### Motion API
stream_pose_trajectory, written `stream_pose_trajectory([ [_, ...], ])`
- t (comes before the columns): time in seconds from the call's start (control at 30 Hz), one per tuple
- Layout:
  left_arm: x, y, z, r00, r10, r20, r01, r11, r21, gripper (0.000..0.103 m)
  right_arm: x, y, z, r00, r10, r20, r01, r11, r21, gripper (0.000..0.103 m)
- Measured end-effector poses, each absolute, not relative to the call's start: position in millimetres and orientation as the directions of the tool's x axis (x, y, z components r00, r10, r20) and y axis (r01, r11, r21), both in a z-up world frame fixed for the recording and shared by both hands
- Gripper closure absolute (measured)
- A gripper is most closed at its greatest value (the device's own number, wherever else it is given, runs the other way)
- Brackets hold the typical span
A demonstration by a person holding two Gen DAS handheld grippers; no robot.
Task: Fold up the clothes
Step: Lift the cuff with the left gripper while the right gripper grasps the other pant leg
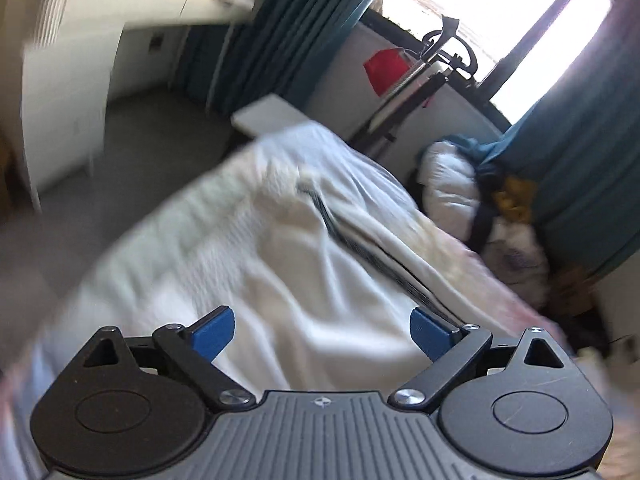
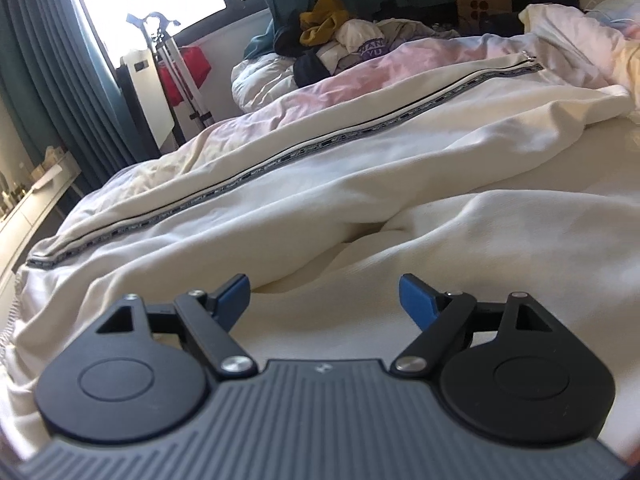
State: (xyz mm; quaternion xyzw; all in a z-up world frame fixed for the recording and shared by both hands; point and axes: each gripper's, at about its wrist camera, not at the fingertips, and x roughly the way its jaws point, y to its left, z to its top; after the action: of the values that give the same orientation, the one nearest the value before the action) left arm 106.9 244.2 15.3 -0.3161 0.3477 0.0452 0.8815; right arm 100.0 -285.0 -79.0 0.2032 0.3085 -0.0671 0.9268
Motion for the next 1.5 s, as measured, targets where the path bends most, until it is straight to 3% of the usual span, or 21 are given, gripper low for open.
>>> stream_pose_trajectory([
  [0.2,38,232,-8,0.724,-0.128,-0.678,-0.418,0.700,-0.578,0.007,89,-298,-80,0.792,-0.032,-0.609,0.304,0.886,0.349,0.020],
  [0.3,26,233,-26,0.719,-0.186,-0.669,-0.432,0.635,-0.641,0.008,81,-307,-80,0.791,-0.025,-0.611,0.324,0.864,0.385,0.020],
  [0.53,41,242,-76,0.658,-0.264,-0.706,-0.524,0.513,-0.680,0.016,39,-361,-56,0.835,0.053,-0.547,0.342,0.730,0.592,0.020],
  [0.7,54,252,-96,0.665,-0.310,-0.679,-0.531,0.443,-0.723,0.025,-3,-441,-29,0.874,-0.001,-0.486,0.373,0.643,0.669,0.020],
  [0.9,61,270,-110,0.699,-0.337,-0.631,-0.523,0.362,-0.772,0.035,-65,-563,-43,0.775,-0.133,-0.618,0.592,0.497,0.635,0.018],
  [1.03,61,276,-117,0.701,-0.342,-0.626,-0.525,0.346,-0.777,0.036,-103,-619,-62,0.729,-0.151,-0.667,0.666,0.382,0.641,0.018],
  [1.27,62,286,-119,0.728,-0.339,-0.596,-0.506,0.320,-0.801,0.036,-89,-636,-119,0.718,0.057,-0.693,0.653,0.291,0.700,0.018],
  [1.5,66,293,-119,0.746,-0.336,-0.575,-0.492,0.305,-0.816,0.039,-41,-632,-137,0.686,0.087,-0.722,0.657,0.351,0.667,0.025],
])
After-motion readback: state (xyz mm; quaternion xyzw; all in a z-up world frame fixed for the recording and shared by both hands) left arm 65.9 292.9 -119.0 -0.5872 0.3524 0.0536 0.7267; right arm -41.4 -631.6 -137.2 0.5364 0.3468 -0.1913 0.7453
